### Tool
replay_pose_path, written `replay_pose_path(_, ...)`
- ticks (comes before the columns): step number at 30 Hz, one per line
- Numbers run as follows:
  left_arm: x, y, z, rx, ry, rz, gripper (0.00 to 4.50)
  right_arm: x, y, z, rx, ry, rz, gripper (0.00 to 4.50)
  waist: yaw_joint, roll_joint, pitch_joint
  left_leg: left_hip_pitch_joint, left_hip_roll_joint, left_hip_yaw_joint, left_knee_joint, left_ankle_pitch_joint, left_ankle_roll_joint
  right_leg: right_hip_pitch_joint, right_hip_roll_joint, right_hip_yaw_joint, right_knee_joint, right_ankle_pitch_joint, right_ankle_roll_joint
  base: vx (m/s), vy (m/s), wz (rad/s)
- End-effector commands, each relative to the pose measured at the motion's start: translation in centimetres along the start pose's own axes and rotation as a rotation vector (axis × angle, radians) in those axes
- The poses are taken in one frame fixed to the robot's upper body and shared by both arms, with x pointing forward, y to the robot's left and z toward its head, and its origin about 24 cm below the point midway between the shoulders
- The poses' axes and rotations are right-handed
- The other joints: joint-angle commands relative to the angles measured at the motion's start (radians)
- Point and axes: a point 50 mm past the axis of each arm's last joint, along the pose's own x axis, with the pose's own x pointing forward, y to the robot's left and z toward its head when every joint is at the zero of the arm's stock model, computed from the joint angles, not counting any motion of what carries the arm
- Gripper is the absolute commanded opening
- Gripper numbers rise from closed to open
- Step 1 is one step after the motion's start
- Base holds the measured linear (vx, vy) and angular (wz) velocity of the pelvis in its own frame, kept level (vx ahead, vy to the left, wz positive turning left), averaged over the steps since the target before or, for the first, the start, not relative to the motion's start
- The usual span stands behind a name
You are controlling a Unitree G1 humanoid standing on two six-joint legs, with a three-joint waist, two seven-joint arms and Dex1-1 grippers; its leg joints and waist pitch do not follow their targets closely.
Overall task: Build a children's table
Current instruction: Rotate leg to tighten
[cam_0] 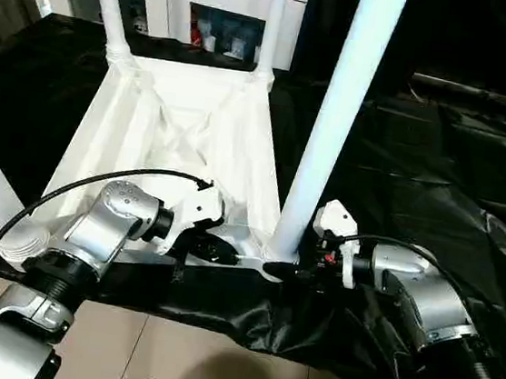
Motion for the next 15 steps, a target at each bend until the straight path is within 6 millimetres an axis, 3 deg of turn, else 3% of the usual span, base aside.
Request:
replay_pose_path(1,1.35,-0.92,-0.41,-0.005,0.026,-0.083,0.00,0.67,0.83,-0.21,0.002,0.010,0.064,3.47,-0.002,0.002,-0.060,0.003,0.001,0.015,-0.061,-0.156,0.029,0.052,-0.034,0.027,-0.046,-0.078,-0.225,0.000,0.000,0.00)
replay_pose_path(5,1.30,-0.90,-0.56,-0.007,0.031,-0.075,0.00,0.76,0.91,-0.52,0.001,0.021,0.067,3.14,-0.001,0.003,-0.061,0.001,-0.001,0.016,-0.058,-0.130,0.036,0.054,-0.031,0.026,-0.041,-0.025,-0.237,0.000,0.000,0.00)
replay_pose_path(10,1.34,-1.04,-0.66,-0.009,0.030,-0.073,0.00,0.76,1.08,-0.83,0.003,0.028,0.064,2.77,-0.001,0.011,-0.056,0.002,0.000,0.015,-0.060,-0.165,0.027,0.052,-0.032,0.026,-0.045,-0.058,-0.234,0.000,0.000,0.00)
replay_pose_path(15,1.54,-1.26,-0.64,-0.012,0.023,-0.082,0.00,0.60,1.21,-0.88,0.010,0.020,0.056,2.70,-0.002,0.012,-0.053,0.002,0.000,0.013,-0.063,-0.185,0.020,0.052,-0.030,0.027,-0.046,-0.067,-0.229,0.000,0.000,0.00)
